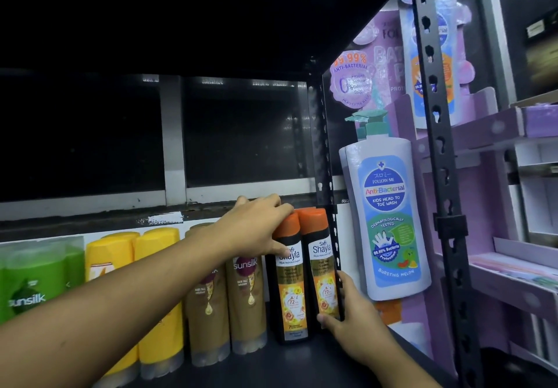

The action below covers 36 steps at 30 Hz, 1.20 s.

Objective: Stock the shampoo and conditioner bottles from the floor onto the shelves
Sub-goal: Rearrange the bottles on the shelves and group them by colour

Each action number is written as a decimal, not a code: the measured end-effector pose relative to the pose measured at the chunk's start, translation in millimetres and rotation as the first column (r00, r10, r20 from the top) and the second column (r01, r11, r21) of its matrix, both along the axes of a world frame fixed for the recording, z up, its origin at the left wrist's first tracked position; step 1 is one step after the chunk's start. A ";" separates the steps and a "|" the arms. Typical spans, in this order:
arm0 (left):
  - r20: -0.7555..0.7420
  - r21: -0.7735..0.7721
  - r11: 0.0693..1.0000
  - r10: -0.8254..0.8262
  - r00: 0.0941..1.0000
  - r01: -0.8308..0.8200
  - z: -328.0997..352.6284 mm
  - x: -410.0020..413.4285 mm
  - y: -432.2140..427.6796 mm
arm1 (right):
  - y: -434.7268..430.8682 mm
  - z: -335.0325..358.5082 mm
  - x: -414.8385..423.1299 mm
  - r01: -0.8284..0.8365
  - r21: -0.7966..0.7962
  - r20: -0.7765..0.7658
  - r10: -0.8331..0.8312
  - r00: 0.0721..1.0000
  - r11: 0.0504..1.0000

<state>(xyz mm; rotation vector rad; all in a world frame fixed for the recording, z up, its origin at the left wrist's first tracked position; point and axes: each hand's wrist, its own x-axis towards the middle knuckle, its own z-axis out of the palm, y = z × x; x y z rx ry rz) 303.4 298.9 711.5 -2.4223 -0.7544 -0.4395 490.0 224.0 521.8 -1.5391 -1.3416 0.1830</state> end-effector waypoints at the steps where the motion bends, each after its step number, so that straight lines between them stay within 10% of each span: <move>1: 0.001 0.022 1.000 0.000 1.000 0.000 -1.7 -1.4 0.7 | -0.2 -0.2 0.1 0.003 -0.002 0.008 -0.003 1.000 1.000; 14: 0.409 0.081 0.980 -0.200 0.890 0.183 -82.0 -112.9 -43.7 | -21.1 14.2 -26.2 0.188 0.347 0.183 -0.263 0.947 0.919; 21: 0.586 -0.117 0.990 0.004 0.811 0.080 -155.7 -149.2 -43.6 | -22.0 16.4 -77.0 0.168 0.050 0.138 -0.173 0.975 0.985; 36: 0.666 -0.512 0.852 0.313 0.677 0.110 -162.3 -133.4 -31.3 | -13.1 14.1 -97.2 0.299 0.028 0.099 -0.300 0.949 0.954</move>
